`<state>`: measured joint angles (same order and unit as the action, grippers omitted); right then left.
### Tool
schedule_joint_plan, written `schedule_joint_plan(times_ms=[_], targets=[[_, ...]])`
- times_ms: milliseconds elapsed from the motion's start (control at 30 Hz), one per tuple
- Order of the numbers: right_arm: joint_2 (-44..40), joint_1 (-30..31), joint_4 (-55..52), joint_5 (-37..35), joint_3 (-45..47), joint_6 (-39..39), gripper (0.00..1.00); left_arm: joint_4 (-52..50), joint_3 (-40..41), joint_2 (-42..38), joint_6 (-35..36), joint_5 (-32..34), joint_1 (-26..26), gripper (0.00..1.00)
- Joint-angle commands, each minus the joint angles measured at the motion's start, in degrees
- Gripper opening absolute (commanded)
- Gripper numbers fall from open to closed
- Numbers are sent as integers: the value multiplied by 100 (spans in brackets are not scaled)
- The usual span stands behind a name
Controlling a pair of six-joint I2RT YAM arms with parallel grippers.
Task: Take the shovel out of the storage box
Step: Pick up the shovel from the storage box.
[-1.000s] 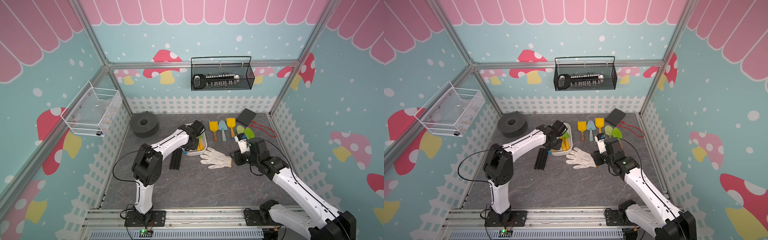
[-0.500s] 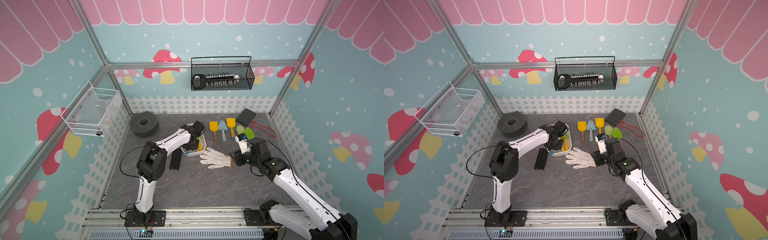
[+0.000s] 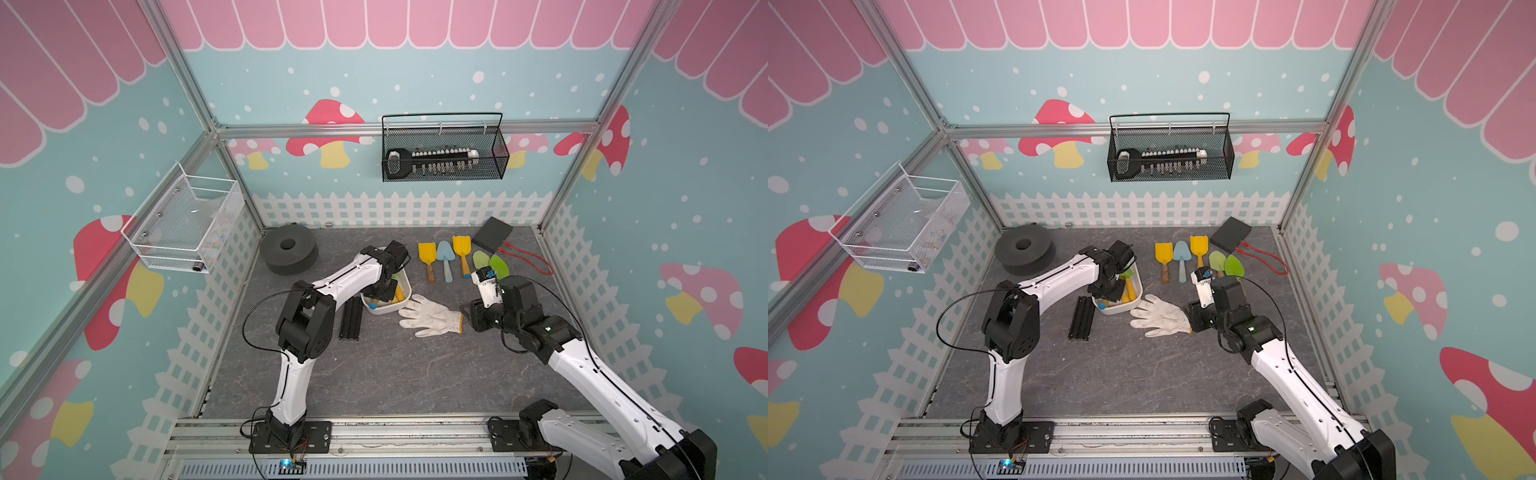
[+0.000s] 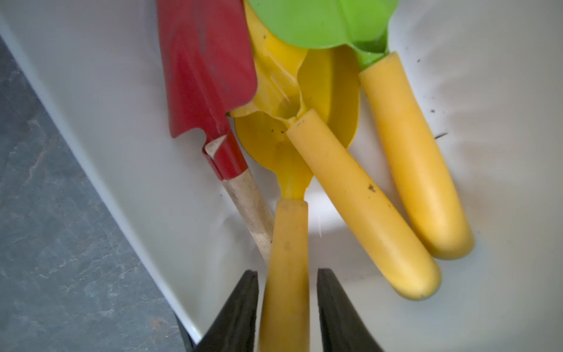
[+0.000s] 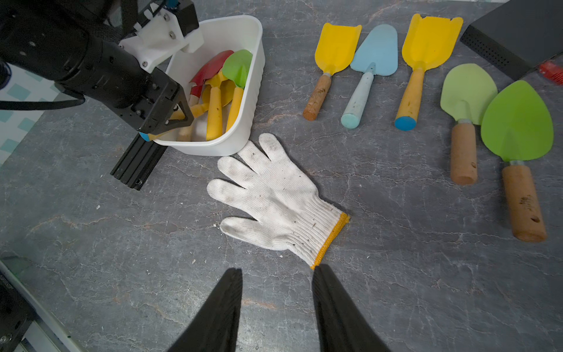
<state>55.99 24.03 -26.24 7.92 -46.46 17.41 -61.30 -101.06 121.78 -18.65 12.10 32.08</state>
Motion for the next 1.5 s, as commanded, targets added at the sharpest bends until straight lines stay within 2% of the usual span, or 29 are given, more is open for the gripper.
schedule_joint_plan(times_ms=[0, 167, 467, 833, 1467], targets=[[-175, 31, -48, -66, 90, -18, 44, -637, -347, 256, -98, -7, -74, 41], [-280, 31, -48, -89, 107, -8, 44, -684, -303, 320, -177, -163, -94, 41], [-286, 31, -30, -173, 132, -16, 44, -672, -299, 270, -135, -400, -123, 14], [-271, 31, -31, -166, 128, -18, 45, -1540, -832, -307, 63, -198, -18, 0], [-483, 31, -30, -225, 164, 0, 46, -1701, -344, -1498, -6, -754, 346, 0]])
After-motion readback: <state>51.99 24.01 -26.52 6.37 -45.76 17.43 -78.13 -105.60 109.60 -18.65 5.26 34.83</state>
